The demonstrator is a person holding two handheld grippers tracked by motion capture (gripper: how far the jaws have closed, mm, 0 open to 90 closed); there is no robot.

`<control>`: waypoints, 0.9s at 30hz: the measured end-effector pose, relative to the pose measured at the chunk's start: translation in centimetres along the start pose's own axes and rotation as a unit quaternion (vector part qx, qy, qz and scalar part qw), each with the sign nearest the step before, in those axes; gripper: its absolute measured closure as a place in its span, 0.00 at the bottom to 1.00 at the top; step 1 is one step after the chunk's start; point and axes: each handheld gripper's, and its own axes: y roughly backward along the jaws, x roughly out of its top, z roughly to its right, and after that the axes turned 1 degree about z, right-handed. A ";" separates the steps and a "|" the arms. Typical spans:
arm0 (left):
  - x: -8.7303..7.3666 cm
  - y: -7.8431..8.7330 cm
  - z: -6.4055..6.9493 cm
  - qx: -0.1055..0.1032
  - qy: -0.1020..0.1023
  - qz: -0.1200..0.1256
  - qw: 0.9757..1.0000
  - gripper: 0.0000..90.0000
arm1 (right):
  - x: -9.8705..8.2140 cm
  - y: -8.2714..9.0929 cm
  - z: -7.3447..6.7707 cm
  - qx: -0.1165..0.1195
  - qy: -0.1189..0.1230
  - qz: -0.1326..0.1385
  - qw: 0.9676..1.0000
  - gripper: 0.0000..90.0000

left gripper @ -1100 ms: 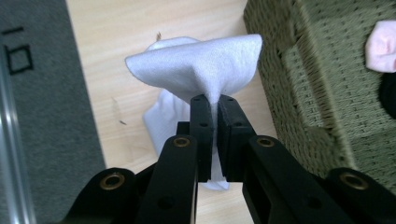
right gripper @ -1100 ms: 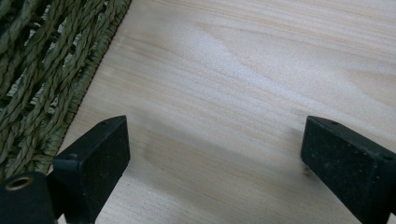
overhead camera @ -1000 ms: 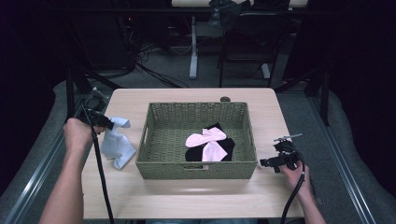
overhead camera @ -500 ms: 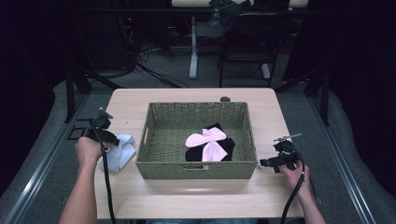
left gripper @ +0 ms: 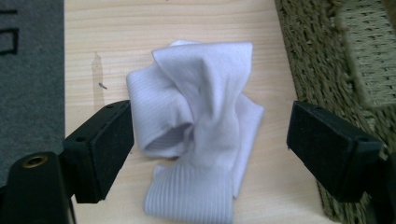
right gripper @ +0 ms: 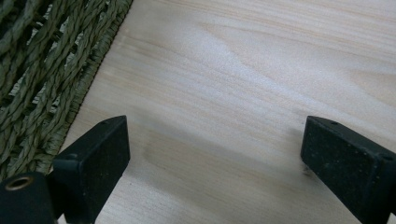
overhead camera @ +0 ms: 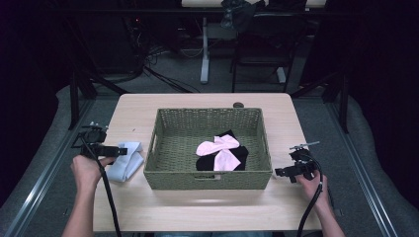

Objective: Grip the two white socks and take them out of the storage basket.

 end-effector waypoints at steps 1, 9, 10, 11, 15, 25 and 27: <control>-0.3 0.3 0.2 0.002 -0.006 0.004 1.000 0.16 | 0.0 0.0 0.0 0.000 0.000 0.000 1.000 0.09; -4.4 1.9 1.9 0.014 -0.032 0.036 0.999 0.05 | 0.0 0.0 -0.1 -0.001 0.003 -0.001 1.000 0.09; -5.0 1.8 1.9 0.016 -0.032 0.037 0.999 0.05 | 0.0 0.0 -0.1 0.001 0.005 -0.003 1.000 0.09; -5.6 1.7 1.9 0.018 -0.032 0.039 0.999 0.04 | 0.0 0.0 -0.1 0.000 0.004 -0.001 1.000 0.09; -7.9 1.0 1.9 0.017 -0.020 0.043 0.999 0.02 | 0.0 -0.1 -0.1 -0.003 0.003 -0.001 1.000 0.09; -12.2 -0.5 2.9 0.031 -0.007 0.055 0.998 0.00 | 0.0 -0.1 -0.2 0.000 0.004 -0.002 1.000 0.09; -12.3 -0.6 3.1 0.034 -0.011 0.050 0.998 0.00 | 0.0 -0.1 -0.2 -0.002 0.004 -0.003 1.000 0.09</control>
